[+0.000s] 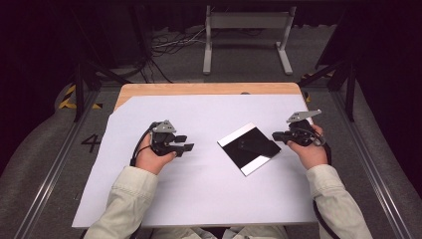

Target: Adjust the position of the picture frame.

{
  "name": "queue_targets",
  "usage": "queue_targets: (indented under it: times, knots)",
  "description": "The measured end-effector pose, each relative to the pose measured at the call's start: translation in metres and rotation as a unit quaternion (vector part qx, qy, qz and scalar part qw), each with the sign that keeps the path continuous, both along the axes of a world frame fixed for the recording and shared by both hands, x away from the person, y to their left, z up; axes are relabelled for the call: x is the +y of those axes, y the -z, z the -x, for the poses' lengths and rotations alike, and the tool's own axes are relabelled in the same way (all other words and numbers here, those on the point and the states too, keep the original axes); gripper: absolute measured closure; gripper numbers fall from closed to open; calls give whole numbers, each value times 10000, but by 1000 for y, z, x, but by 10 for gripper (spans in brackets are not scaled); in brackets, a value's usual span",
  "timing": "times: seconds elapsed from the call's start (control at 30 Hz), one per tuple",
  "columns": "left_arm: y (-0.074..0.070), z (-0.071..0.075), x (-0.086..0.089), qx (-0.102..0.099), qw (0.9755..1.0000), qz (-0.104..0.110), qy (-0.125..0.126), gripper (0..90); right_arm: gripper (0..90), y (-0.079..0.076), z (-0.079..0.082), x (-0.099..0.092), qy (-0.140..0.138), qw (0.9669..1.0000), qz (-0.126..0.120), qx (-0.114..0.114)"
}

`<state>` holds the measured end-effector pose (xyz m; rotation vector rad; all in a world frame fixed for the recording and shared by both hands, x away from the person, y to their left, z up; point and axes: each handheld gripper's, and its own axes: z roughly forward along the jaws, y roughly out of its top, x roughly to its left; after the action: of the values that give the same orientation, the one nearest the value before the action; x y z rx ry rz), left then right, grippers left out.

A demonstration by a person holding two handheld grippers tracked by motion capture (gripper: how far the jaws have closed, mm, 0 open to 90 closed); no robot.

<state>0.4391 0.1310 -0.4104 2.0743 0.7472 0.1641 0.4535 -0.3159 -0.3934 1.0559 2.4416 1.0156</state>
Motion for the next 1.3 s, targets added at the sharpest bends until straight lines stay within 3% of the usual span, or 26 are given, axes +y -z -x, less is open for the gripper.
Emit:
queue_targets:
  times: [0.1, 0.23, 0.43, 0.77, 0.93, 1.3]
  knots:
    - [4, -4, -7, 32, 10000, 64, -28, 531, 878, 7, -8, -1, 32, 10000, -40, 80]
    - [7, -4, -12, 22, 10000, -2, -15, 540, 899, 12, -13, -1, 31, 9999, -45, 137]
    - [12, -2, -16, 236, 9997, -14, -68, 520, 900, 22, -20, 5, -20, 9998, 6, 208]
    - [17, 0, -19, 206, 9997, -135, -61, 473, 900, 23, -24, 8, 131, 9998, 9, 130]
    - [17, 2, -21, 153, 9998, -118, -65, 464, 900, 29, -29, 4, 283, 9992, 196, 213]
    - [19, 3, -23, 136, 9998, -100, -76, 460, 900, 36, -33, 7, 138, 9991, 211, 347]
